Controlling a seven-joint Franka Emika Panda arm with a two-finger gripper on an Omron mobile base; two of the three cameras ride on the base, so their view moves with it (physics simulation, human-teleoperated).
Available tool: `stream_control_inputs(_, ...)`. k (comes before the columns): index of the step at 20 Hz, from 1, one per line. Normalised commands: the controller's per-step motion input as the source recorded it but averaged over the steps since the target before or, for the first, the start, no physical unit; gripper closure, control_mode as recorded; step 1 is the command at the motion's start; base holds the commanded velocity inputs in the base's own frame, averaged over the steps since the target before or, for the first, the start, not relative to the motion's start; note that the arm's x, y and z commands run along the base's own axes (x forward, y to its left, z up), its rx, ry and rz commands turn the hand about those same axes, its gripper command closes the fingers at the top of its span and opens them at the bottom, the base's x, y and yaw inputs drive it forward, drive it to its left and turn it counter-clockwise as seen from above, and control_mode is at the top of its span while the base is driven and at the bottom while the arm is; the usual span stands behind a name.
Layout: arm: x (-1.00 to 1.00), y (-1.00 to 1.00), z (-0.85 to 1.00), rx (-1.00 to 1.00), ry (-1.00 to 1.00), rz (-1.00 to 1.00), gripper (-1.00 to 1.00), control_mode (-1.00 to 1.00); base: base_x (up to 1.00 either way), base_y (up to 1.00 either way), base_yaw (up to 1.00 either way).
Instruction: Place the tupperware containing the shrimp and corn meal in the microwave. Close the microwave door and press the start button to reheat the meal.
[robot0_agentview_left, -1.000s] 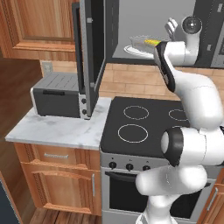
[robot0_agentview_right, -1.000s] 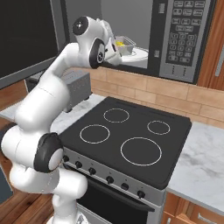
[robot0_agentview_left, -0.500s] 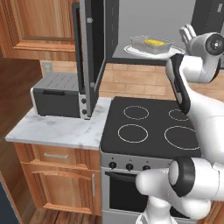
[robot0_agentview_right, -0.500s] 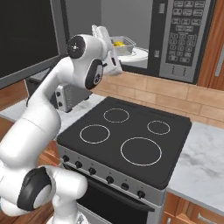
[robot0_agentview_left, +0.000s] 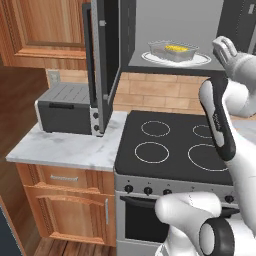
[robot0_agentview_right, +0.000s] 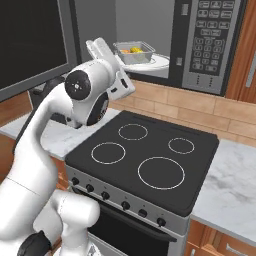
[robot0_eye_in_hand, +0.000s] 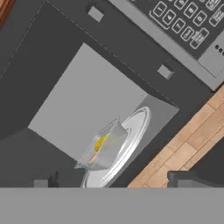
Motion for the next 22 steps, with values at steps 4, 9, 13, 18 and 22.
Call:
stream_control_inputs(4,-0.72,0.47,0.11,-0.32,-0.13,0.24,-1.0,-1.0,0.0,0.0,0.0)
stream_control_inputs(9,-0.69,0.69,0.22,-0.39,-0.07,0.25,-1.0,-1.0,0.0,0.0,0.0)
stream_control_inputs(13,-0.37,0.74,0.37,-0.48,0.01,0.18,-1.0,-1.0,0.0,0.0,0.0)
stream_control_inputs(18,-0.13,0.39,0.12,-0.46,0.11,0.02,-1.0,-1.0,0.0,0.0,0.0)
stream_control_inputs(22,0.0,0.32,0.0,-0.53,0.11,-0.05,-1.0,-1.0,0.0,0.0,0.0)
